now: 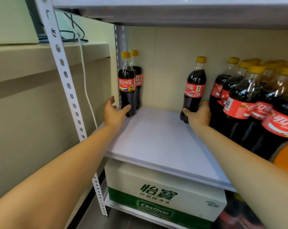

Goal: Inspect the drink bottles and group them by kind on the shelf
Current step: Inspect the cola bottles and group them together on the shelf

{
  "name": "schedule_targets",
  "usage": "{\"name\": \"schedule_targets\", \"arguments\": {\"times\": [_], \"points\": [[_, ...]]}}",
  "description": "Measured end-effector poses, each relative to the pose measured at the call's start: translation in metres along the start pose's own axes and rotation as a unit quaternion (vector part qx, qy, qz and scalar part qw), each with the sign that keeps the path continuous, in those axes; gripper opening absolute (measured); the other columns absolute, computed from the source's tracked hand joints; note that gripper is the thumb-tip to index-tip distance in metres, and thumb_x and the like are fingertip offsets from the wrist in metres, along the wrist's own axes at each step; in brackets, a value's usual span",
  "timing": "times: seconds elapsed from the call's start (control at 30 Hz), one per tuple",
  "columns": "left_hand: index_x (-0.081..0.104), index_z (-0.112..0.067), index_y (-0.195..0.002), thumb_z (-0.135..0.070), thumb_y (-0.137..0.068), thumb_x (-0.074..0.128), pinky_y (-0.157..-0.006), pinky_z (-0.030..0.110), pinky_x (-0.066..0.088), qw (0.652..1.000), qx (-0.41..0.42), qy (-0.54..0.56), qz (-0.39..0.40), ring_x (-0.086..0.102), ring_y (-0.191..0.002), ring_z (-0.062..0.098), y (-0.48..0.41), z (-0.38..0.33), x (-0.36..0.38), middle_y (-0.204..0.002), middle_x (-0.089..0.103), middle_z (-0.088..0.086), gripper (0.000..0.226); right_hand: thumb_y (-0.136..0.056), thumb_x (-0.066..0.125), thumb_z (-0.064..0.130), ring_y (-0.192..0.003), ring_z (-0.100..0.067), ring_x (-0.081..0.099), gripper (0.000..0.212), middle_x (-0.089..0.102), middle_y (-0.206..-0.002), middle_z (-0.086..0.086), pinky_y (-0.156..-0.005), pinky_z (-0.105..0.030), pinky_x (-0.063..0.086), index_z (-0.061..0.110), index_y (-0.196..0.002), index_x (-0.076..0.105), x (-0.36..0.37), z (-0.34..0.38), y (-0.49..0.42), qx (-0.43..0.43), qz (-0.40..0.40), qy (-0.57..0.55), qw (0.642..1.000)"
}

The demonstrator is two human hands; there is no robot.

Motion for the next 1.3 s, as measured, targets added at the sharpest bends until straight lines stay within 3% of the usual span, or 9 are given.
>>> {"name": "schedule_targets", "arguments": {"times": [0.13,0.33,0.5,0.73,0.9,0.97,1.07,1.2,1.3], "points": [[0.058,-0.017,-0.126,-0.007,-0.082,0.079,-0.095,0.033,0.05,0.997,0.018,0.018,-0.075,0.059,-0.11,0.02,0.043,-0.021,-0.018,-0.122,0.062,0.001,0.051,-0.079,0.085,0.007,-0.104,-0.03,0.066,0.048,0.066,-0.111,-0.011,-0.085,-0.039,0.053,0.002,-0.114,0.053,-0.001,0.004,0.018,-0.043,0.078,-0.044,0.995],[0.067,-0.005,-0.117,0.001,-0.089,0.071,-0.078,0.018,0.05,0.986,0.05,0.108,0.12,0.063,-0.09,0.011,0.115,-0.092,0.026,-0.099,0.068,0.005,0.029,-0.078,0.086,0.006,-0.104,-0.026,0.068,0.046,0.069,-0.112,-0.008,-0.09,-0.038,0.055,0.014,-0.109,0.054,-0.028,0.015,0.074,-0.078,0.162,-0.085,0.98],[0.053,-0.022,-0.14,-0.03,-0.086,0.08,-0.091,0.025,0.055,0.951,0.05,0.105,0.286,0.065,-0.11,0.006,0.186,-0.146,0.063,-0.126,0.064,-0.002,0.061,-0.076,0.089,0.014,-0.092,0.005,0.067,0.045,0.07,-0.105,0.011,-0.076,-0.008,0.05,0.033,-0.102,0.058,-0.077,0.028,0.138,-0.093,0.205,-0.107,0.969],[0.066,-0.015,-0.112,-0.025,-0.082,0.085,-0.074,0.024,0.058,0.943,0.026,0.147,0.297,0.075,-0.091,0.011,0.251,-0.168,0.065,-0.095,0.077,-0.004,0.037,-0.078,0.089,0.026,-0.092,0.009,0.061,0.045,0.067,-0.107,0.013,-0.075,-0.005,0.046,0.024,-0.111,0.059,-0.137,0.04,0.206,-0.099,0.233,-0.074,0.965],[0.062,-0.011,-0.126,-0.033,-0.088,0.072,-0.087,0.04,0.058,0.906,-0.065,0.227,0.352,0.07,-0.098,0.021,0.294,-0.145,0.063,-0.107,0.074,0.006,0.045,-0.075,0.08,0.05,-0.102,-0.02,0.071,0.05,0.072,-0.112,-0.006,-0.085,-0.035,0.054,0.024,-0.113,0.062,-0.154,0.02,0.251,0.049,0.366,-0.169,0.914],[0.055,-0.001,-0.136,-0.037,-0.088,0.065,-0.097,0.051,0.049,0.883,-0.098,0.259,0.38,0.062,-0.11,0.033,0.314,-0.133,0.067,-0.129,0.063,0.026,0.06,-0.081,0.075,0.043,-0.102,-0.036,0.071,0.04,0.073,-0.113,-0.017,-0.089,-0.048,0.055,0.022,-0.113,0.069,-0.155,0.009,0.273,0.123,0.424,-0.247,0.862],[0.05,0.005,-0.14,-0.038,-0.091,0.061,-0.105,0.056,0.044,0.857,-0.126,0.283,0.412,0.057,-0.116,0.038,0.333,-0.117,0.077,-0.131,0.057,0.028,0.066,-0.085,0.069,0.037,-0.096,-0.032,0.068,0.022,0.073,-0.1,-0.015,-0.09,-0.049,0.051,0.024,-0.101,0.078,-0.16,-0.006,0.29,0.169,0.425,-0.304,0.835],[0.062,-0.014,-0.127,-0.05,-0.091,0.058,-0.098,0.041,0.048,0.857,-0.139,0.25,0.429,0.062,-0.108,0.025,0.346,-0.106,0.084,-0.119,0.063,0.011,0.051,-0.089,0.066,0.036,-0.085,-0.017,0.073,0.017,0.076,-0.09,0.0,-0.072,-0.029,0.057,0.028,-0.097,0.08,-0.169,-0.016,0.294,0.157,0.387,-0.312,0.854],[0.068,-0.018,-0.117,-0.052,-0.09,0.06,-0.086,0.034,0.056,0.881,-0.12,0.206,0.41,0.068,-0.101,0.019,0.345,-0.1,0.083,-0.112,0.067,0.006,0.044,-0.088,0.07,0.038,-0.098,-0.012,0.074,0.027,0.078,-0.104,0.002,-0.08,-0.025,0.055,0.026,-0.112,0.076,-0.179,-0.026,0.286,0.117,0.34,-0.263,0.896]]}}
Point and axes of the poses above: each hand's wrist, its own y-axis away from the middle knuckle, its own x-axis out of the palm, z = x × y, the point moved 10 cm from there along -y, towards the middle knuckle
